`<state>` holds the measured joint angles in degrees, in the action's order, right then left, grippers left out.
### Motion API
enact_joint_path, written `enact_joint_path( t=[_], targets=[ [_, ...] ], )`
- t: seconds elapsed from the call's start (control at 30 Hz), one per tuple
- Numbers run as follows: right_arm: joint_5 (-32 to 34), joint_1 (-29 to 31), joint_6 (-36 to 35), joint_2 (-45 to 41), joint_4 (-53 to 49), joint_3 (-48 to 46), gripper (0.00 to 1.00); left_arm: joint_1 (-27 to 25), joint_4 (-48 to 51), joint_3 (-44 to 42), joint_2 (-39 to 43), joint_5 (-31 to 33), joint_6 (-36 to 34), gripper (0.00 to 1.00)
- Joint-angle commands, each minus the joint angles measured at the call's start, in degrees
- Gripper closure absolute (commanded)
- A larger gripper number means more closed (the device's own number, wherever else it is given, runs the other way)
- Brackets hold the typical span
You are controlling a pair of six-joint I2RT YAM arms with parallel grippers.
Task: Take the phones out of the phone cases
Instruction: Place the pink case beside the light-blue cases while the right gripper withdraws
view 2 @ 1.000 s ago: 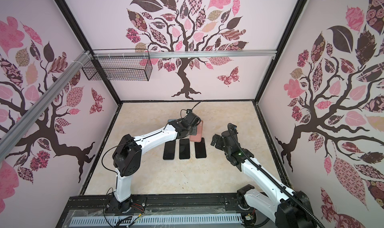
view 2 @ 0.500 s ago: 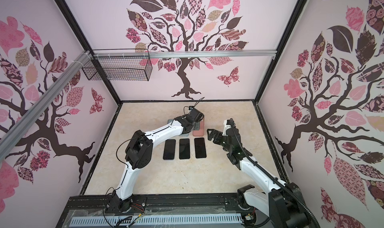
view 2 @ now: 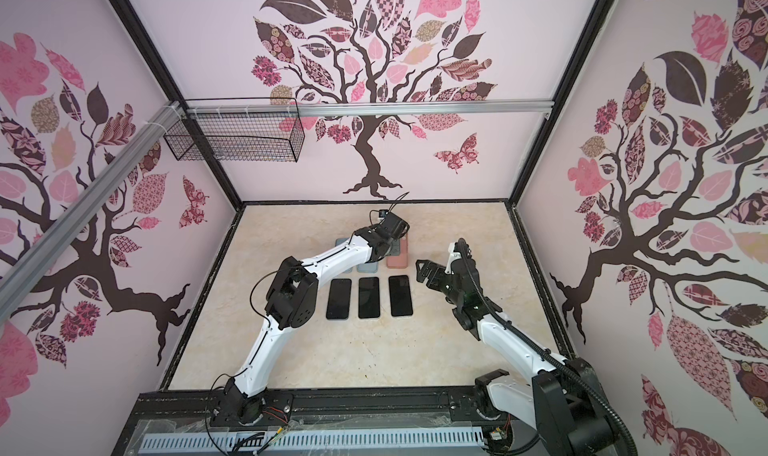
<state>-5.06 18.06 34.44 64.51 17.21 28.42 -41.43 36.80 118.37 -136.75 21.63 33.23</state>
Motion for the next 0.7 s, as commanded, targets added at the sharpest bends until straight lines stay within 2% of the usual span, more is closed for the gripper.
enact_joint_path(
  t=[0.0, 0.2, 0.67],
  targets=[
    [0.92, -0.14, -0.98, 0.85, 0.46, 0.49, 0.0, 0.38, 1.22, 3.36, -2.06, -0.26, 0.55, 1.0],
    [-0.14, -0.14, -0.96, 1.71, 0.15, 1.07, 0.0, 0.77, 3.27, 6.82, -5.03, -0.48, 1.3, 1.0],
    [-0.74, -0.18, -1.4, 2.08, -0.52, 1.36, 0.01, 1.53, 3.67, 8.45, -7.39, -1.72, 2.81, 1.0]
  ],
)
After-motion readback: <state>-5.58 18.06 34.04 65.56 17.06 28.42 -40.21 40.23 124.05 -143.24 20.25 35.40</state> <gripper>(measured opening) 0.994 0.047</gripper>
